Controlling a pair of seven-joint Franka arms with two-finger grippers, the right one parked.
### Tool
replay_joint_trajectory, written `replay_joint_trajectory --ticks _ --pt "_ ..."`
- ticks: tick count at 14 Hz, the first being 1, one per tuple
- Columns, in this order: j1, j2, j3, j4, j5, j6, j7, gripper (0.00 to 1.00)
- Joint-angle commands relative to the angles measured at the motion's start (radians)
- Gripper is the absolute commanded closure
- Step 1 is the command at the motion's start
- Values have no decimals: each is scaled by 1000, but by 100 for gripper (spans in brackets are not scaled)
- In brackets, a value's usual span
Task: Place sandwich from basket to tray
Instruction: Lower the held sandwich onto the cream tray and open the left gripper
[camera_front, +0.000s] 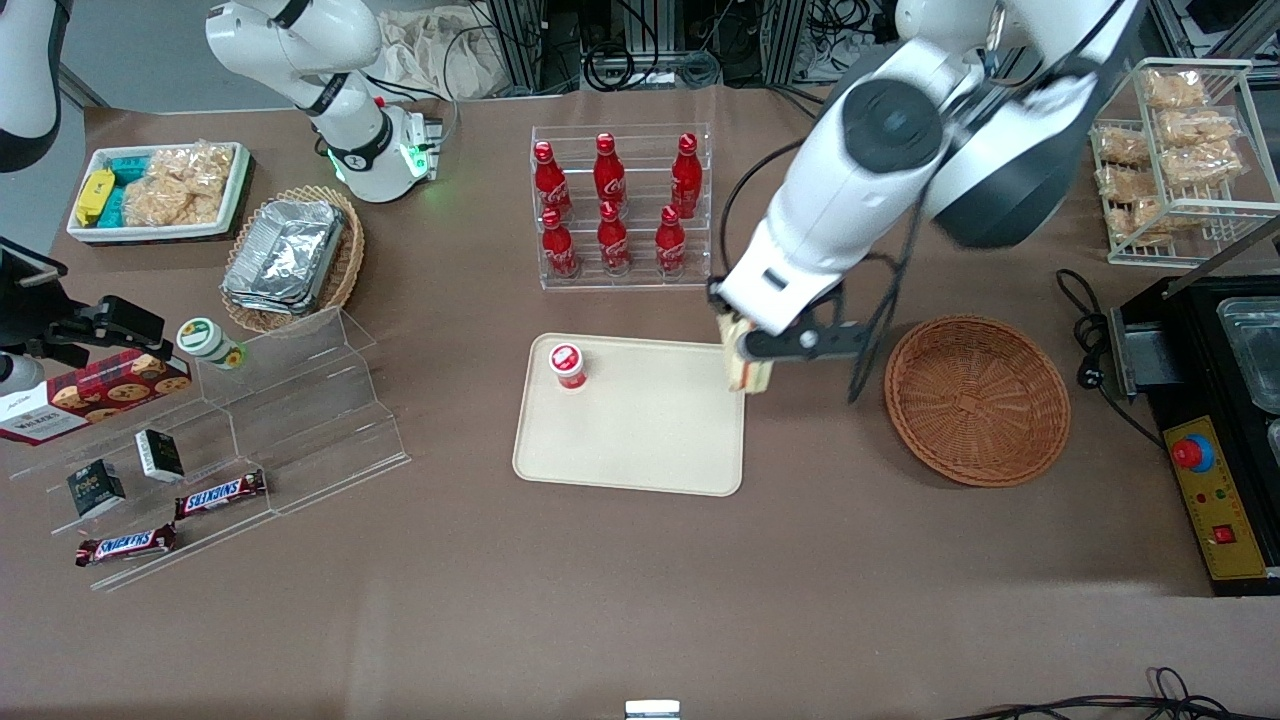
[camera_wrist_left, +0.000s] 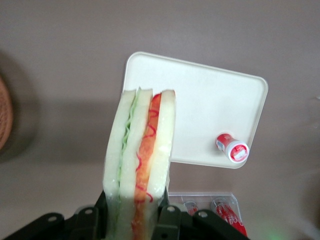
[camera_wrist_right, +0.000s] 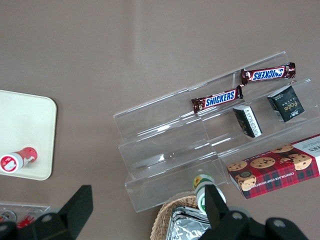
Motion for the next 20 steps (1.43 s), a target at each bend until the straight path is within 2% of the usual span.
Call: replay_joint_trajectory --ticks 1,5,8,12,13,14,16,20 --pt "-76 165 -11 26 168 82 -101 59" --pt "-85 340 22 6 265 234 -123 59" --pt "-88 423 67 1 288 306 -97 59" --pt "-91 464 73 0 317 325 -97 59" --pt "-90 464 73 0 317 325 -97 56" --pt "-90 467 73 1 317 325 -95 46" --pt "-87 464 73 3 316 322 -98 0" --pt "-85 400 62 20 302 235 -113 0"
